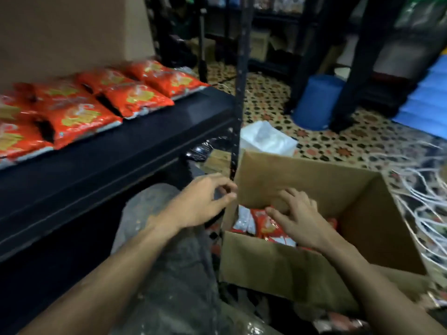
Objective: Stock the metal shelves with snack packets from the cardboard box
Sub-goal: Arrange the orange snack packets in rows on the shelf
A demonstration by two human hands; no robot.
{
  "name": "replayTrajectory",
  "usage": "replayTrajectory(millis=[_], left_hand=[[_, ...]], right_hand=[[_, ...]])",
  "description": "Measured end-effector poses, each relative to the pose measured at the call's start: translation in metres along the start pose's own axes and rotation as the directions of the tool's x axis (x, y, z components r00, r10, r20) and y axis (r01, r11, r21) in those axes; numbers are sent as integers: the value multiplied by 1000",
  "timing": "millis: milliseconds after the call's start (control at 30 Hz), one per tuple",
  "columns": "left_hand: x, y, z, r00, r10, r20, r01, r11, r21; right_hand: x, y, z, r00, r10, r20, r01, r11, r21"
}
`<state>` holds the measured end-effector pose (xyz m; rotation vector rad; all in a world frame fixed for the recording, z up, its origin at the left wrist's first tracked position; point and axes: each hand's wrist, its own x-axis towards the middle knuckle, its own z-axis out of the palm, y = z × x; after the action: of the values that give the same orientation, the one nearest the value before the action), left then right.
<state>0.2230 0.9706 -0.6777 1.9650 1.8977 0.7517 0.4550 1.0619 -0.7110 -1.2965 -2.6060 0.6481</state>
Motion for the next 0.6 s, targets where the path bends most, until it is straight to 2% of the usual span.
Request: replayTrajectory(millis=[133, 233, 367, 467, 600], left_hand=[[26, -5, 56, 968, 6, 249, -20, 998, 53], [39, -7, 83, 939, -27, 343, -6, 995, 95], [45, -19, 97, 921, -61, 386, 17, 993, 116], [44, -30, 104, 914, -79, 399, 41, 994, 101], [42, -43, 104, 903, -165, 397, 164, 986, 37]], right_hand=[[-36, 59, 3, 959, 154, 237, -165, 986, 28], [-54, 83, 9, 911, 231, 341, -230, 972, -42], [-52, 81, 23, 927, 200, 318, -185, 980, -77], [-56, 69, 37, 920, 162, 358, -167, 986, -16], [-62, 46, 52, 911, 47, 410, -91, 992, 88]])
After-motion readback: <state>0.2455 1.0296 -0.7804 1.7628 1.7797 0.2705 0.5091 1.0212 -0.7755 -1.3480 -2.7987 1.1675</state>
